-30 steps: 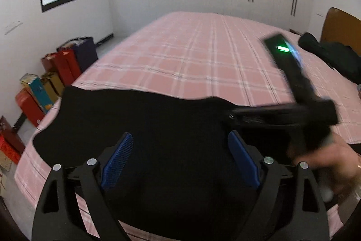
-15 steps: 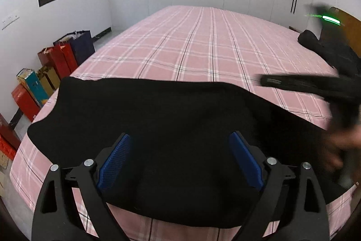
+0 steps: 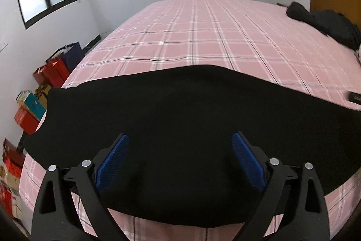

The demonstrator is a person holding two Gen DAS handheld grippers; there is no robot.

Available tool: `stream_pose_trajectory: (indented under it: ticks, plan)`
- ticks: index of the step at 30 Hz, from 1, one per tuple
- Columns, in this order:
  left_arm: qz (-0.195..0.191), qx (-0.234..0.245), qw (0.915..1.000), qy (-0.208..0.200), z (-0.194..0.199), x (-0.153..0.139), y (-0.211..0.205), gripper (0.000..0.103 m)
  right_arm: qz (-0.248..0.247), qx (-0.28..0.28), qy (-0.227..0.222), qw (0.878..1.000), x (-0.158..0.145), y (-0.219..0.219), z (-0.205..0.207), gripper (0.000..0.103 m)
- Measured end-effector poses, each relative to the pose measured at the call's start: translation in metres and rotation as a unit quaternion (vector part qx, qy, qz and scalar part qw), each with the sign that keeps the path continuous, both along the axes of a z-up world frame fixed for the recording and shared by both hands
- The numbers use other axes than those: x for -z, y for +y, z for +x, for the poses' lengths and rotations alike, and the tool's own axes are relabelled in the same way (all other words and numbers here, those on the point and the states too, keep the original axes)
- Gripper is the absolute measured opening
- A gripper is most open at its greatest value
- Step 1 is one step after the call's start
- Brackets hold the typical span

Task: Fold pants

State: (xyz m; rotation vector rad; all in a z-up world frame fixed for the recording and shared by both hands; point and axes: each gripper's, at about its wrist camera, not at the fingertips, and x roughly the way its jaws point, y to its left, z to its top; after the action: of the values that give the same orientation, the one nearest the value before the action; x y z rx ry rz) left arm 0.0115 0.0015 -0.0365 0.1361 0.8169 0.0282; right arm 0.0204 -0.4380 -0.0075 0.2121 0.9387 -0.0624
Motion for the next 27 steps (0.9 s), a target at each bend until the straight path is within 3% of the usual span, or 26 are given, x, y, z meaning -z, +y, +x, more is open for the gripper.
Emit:
stream_pose_trajectory:
  ticks: [1, 3, 5, 7, 9, 10, 11, 13, 15, 18, 19, 20, 22, 24, 27]
  plan:
    - [0.004, 0.005, 1.0, -0.001, -0.001, 0.001, -0.002, 0.091, -0.018, 0.055, 0.009, 0.998, 0.003, -0.039, -0.023, 0.062]
    - [0.008, 0.011, 0.9999, -0.001, -0.003, 0.002, -0.005, 0.092, -0.032, 0.141, 0.02, 0.989, 0.005, -0.099, -0.057, 0.062]
    - [0.01, 0.017, 0.9998, 0.003, -0.003, 0.005, -0.009, 0.092, -0.026, 0.197, 0.018, 0.98, 0.003, -0.152, -0.082, 0.063]
    - [0.017, 0.018, 0.9997, 0.002, -0.005, 0.007, -0.012, 0.092, -0.021, 0.2, 0.026, 0.979, 0.01, -0.171, -0.084, 0.076]
    - [0.024, 0.02, 0.9995, -0.003, -0.007, 0.008, -0.015, 0.092, -0.025, 0.183, 0.056, 0.981, 0.023, -0.183, -0.072, 0.076]
    - [0.027, 0.022, 0.9994, -0.006, -0.008, 0.008, -0.016, 0.092, -0.017, 0.168, 0.07, 0.983, 0.031, -0.184, -0.071, 0.067]
    - [0.027, 0.023, 0.9993, -0.007, -0.008, 0.008, -0.017, 0.092, -0.005, 0.142, 0.083, 0.986, 0.039, -0.181, -0.066, 0.049]
    - [0.022, 0.027, 0.9994, -0.006, -0.008, 0.008, -0.017, 0.092, -0.027, 0.132, 0.066, 0.989, 0.027, -0.187, -0.072, 0.012]
    - [0.022, 0.03, 0.9993, -0.005, -0.008, 0.009, -0.019, 0.092, -0.028, 0.138, 0.047, 0.989, 0.022, -0.197, -0.074, 0.013]
    - [0.025, 0.037, 0.999, -0.003, -0.008, 0.01, -0.024, 0.092, 0.0, 0.147, 0.061, 0.987, 0.041, -0.21, -0.08, 0.02]
    - [0.027, 0.041, 0.9988, -0.004, -0.009, 0.01, -0.025, 0.092, 0.003, 0.155, 0.055, 0.986, 0.037, -0.209, -0.082, 0.034]
    - [0.028, 0.043, 0.9987, -0.005, -0.01, 0.01, -0.026, 0.092, 0.002, 0.171, 0.052, 0.984, 0.031, -0.21, -0.085, 0.055]
    - [0.026, 0.047, 0.9985, -0.007, -0.011, 0.01, -0.028, 0.092, 0.006, 0.204, 0.026, 0.979, 0.02, -0.206, -0.104, 0.075]
    - [0.026, 0.048, 0.9985, -0.007, -0.011, 0.01, -0.028, 0.092, 0.041, 0.213, 0.015, 0.976, 0.022, -0.207, -0.117, 0.077]
    - [0.021, 0.053, 0.9984, -0.008, -0.012, 0.009, -0.029, 0.092, 0.086, 0.22, 0.038, 0.971, 0.042, -0.202, -0.12, 0.077]
